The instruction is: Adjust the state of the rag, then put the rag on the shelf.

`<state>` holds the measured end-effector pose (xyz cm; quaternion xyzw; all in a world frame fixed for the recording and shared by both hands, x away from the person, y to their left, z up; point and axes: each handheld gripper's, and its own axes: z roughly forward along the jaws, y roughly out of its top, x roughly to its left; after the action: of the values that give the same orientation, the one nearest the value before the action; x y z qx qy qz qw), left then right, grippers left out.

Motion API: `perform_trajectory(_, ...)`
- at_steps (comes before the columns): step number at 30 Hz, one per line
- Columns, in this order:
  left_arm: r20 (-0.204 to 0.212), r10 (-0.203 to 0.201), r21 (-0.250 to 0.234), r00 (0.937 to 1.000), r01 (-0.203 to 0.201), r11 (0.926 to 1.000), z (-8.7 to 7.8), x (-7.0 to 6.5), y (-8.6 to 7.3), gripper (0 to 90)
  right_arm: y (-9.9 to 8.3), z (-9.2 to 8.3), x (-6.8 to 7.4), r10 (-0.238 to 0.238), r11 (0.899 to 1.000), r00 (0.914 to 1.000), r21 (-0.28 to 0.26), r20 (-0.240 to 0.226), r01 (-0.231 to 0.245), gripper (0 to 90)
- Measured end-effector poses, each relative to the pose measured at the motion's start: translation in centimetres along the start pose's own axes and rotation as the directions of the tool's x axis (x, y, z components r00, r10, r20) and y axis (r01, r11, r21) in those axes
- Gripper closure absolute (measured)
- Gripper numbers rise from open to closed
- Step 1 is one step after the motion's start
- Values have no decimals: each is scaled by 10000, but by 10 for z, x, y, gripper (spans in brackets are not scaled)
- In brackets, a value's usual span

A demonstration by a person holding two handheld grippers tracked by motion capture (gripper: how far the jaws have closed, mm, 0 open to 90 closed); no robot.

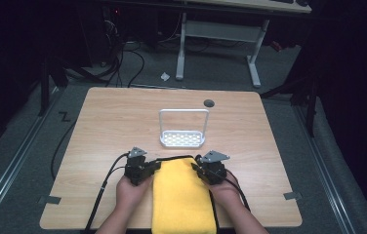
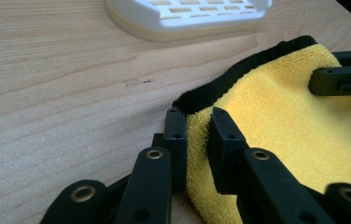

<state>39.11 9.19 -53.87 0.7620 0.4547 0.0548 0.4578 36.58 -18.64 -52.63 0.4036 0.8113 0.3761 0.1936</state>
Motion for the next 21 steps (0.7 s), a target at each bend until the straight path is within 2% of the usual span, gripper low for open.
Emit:
perform_trajectory(3, -103, 247, -287, 9996, -250, 9993, -4, -3, 0, 819, 1, -3, 1, -80, 9998, 10000, -194, -41, 80, 809)
perform_trajectory(7, 4, -52, -550, 10000, 53, 9985, -7, -5, 1, 833, 2, -7, 1, -141, 9991, 9999, -405, -94, 137, 808)
perform_trajectory(12, -173, 176, -846, 9997, -190, 9962, -11, -11, 4, 835, 3, -11, 1, 33, 9979, 9998, -642, -203, -46, 808)
perform_trajectory(16, -48, 140, -1100, 9999, -144, 9938, -15, -14, 9, 836, 6, -14, 1, 57, 9965, 9999, -828, -150, -69, 808)
perform_trajectory(21, -47, 358, -1425, 9993, -361, 9891, -22, -18, 14, 838, 9, -17, 3, 297, 9939, 9996, -1062, 16, -294, 809)
